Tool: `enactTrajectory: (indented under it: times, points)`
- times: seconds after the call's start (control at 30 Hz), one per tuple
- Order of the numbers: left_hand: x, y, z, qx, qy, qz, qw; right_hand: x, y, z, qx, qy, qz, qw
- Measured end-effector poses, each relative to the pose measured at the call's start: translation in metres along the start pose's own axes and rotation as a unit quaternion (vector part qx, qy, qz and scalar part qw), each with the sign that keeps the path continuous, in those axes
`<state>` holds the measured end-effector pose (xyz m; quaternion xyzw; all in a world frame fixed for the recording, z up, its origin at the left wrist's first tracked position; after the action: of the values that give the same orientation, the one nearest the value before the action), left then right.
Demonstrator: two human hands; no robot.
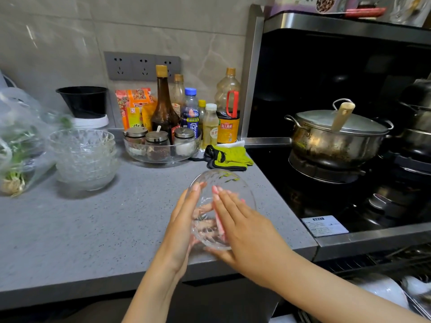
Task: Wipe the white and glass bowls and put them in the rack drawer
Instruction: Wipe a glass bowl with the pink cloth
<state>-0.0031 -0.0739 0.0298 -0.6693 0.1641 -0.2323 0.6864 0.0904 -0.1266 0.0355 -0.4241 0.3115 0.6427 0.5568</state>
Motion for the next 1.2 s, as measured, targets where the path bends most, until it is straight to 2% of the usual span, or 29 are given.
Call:
enactTrajectory:
  times: [0.1,0.2,0.33,0.43,0.5,0.6,0.73,0.87,0.9,0.93,1.03,1.13,1.2]
  points:
    - [-0.005,0.001,0.001,0.000,-0.033,0.008,0.999,0.006,0.002,-0.001,-0.009,-0.013,-0.007,1.000]
    - [-0.004,0.004,0.001,-0.010,-0.049,-0.027,0.998,0.004,0.008,-0.004,-0.037,-0.030,0.053,0.997]
    - [0.000,0.002,0.001,0.002,-0.049,-0.006,0.999,-0.001,0.009,0.003,-0.083,-0.051,0.094,0.991]
    - [0.005,-0.002,0.001,0.007,-0.022,-0.016,1.000,-0.002,0.004,0.011,-0.026,-0.065,0.042,0.997]
    - [0.002,-0.005,0.002,0.020,-0.039,-0.017,0.999,-0.001,0.001,0.016,0.022,-0.057,0.033,0.998]
    - [-0.002,-0.005,0.003,0.022,-0.072,-0.024,0.997,-0.001,0.006,0.018,0.014,-0.090,0.044,0.995]
    - [-0.002,-0.005,0.003,0.027,-0.082,-0.052,0.995,-0.014,0.008,0.018,-0.043,-0.111,0.132,0.984]
    - [0.001,-0.013,0.004,0.034,-0.038,-0.055,0.997,-0.029,-0.002,0.017,-0.022,-0.052,0.255,0.965]
    - [0.001,-0.014,0.005,0.031,-0.023,-0.056,0.998,-0.034,-0.007,0.017,0.009,-0.040,0.319,0.947]
    - [0.000,-0.014,0.008,0.026,-0.006,-0.056,0.998,-0.040,-0.011,0.017,0.043,-0.037,0.403,0.913]
    - [-0.005,-0.015,0.018,-0.007,0.008,-0.056,0.998,-0.064,-0.024,0.021,0.088,-0.067,0.615,0.780]
    - [-0.007,-0.019,0.026,-0.038,0.014,-0.106,0.994,-0.068,-0.032,0.025,0.119,-0.078,0.732,0.666]
    - [-0.004,-0.023,0.028,-0.047,0.034,-0.146,0.988,-0.063,-0.038,0.029,0.140,-0.082,0.773,0.613]
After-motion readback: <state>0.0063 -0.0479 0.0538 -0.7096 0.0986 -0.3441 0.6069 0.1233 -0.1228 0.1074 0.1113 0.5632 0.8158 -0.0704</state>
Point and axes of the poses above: each hand's wrist, its own z-axis towards the middle knuckle, its own x-axis out of the palm, y = z × x, the point moved 5 cm from there along z, towards the middle knuckle, and after that the axes turned 14 degrees about z, right-handed, at the moved point
